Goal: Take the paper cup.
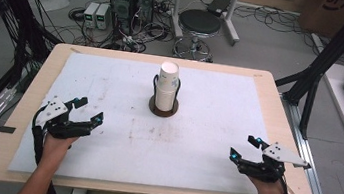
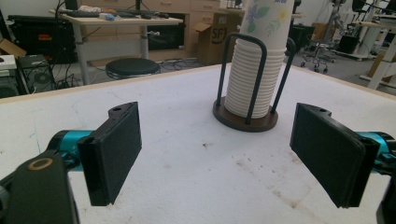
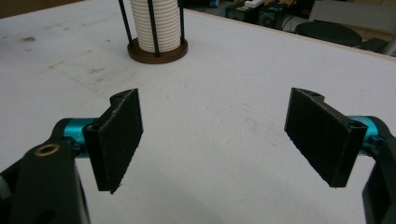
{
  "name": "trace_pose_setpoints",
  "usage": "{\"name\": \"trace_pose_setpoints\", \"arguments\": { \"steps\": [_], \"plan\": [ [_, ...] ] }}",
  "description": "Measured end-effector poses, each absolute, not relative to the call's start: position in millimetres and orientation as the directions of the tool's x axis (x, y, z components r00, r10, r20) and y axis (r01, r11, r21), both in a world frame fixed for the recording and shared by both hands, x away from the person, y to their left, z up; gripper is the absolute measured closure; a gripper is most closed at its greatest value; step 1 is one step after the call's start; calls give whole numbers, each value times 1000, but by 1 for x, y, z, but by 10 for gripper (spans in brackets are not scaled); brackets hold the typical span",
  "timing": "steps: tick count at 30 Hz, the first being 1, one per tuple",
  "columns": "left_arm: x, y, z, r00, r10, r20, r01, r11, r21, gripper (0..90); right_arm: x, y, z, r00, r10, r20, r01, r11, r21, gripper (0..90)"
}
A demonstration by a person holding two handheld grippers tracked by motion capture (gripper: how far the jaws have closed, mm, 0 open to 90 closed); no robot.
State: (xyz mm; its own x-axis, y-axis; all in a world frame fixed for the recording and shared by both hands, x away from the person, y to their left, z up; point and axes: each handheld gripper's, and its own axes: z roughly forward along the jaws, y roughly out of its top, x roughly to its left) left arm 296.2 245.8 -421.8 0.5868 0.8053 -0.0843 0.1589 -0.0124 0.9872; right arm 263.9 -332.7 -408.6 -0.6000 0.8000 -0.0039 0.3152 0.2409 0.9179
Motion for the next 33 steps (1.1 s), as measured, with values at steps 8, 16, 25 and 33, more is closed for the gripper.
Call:
{"name": "trace_pose_setpoints", "arguments": {
  "steps": [8,16,25,33],
  "plan": [
    [298,243,-423,589,804,-84,162,-16,987,165,264,-333,-409,-602,798,-4,314,242,918,197],
    [300,243,-424,593,800,-91,168,-13,986,163,266,-335,-409,-607,794,19,326,228,917,197],
    [297,242,-423,600,796,-84,165,-21,986,163,264,-331,-404,-611,791,34,336,220,916,197],
    [297,240,-423,606,791,-84,165,-22,986,163,274,-314,-385,-643,765,43,322,218,921,196]
  ]
}}
